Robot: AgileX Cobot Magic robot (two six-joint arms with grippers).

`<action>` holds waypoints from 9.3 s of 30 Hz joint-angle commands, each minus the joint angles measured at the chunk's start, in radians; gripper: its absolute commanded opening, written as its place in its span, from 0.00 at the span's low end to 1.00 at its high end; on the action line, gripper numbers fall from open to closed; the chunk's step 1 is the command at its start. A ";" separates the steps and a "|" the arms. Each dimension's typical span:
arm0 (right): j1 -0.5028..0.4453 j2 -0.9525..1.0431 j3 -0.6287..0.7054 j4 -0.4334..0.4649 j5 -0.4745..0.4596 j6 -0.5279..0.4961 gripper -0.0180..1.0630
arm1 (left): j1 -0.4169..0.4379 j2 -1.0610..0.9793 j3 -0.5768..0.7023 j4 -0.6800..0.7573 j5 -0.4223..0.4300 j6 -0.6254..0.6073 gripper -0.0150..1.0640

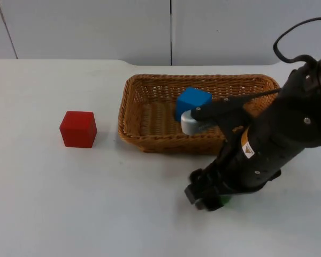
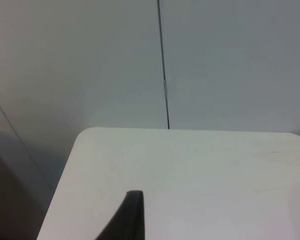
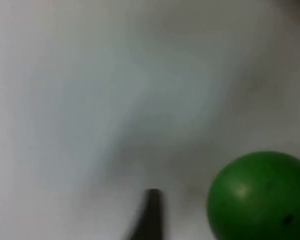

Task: Place all geometric objects except the red cube into the basket.

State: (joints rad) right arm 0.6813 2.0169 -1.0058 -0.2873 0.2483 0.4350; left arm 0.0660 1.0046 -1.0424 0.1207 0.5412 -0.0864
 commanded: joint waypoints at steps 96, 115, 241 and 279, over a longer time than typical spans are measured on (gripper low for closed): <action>-0.703 -0.859 -0.359 0.271 0.445 -0.515 0.99 | 0.003 -0.005 0.004 -0.008 -0.030 -0.027 0.98; -0.759 -0.859 -0.359 0.264 0.451 -0.522 0.99 | 0.003 -0.005 0.002 0.019 -0.120 -0.030 0.98; -0.627 -2.017 0.490 0.354 0.832 -0.513 0.99 | -0.107 -1.005 0.546 -0.161 0.535 0.159 0.98; -0.627 -2.017 0.490 0.250 0.831 -0.423 0.99 | -0.107 -1.005 0.546 -0.161 0.535 0.159 0.98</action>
State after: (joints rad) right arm 0.0516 0.0028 -0.5177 -0.0275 1.0944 0.0000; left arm -0.0345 0.0048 -0.4999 -0.0462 1.0868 0.0797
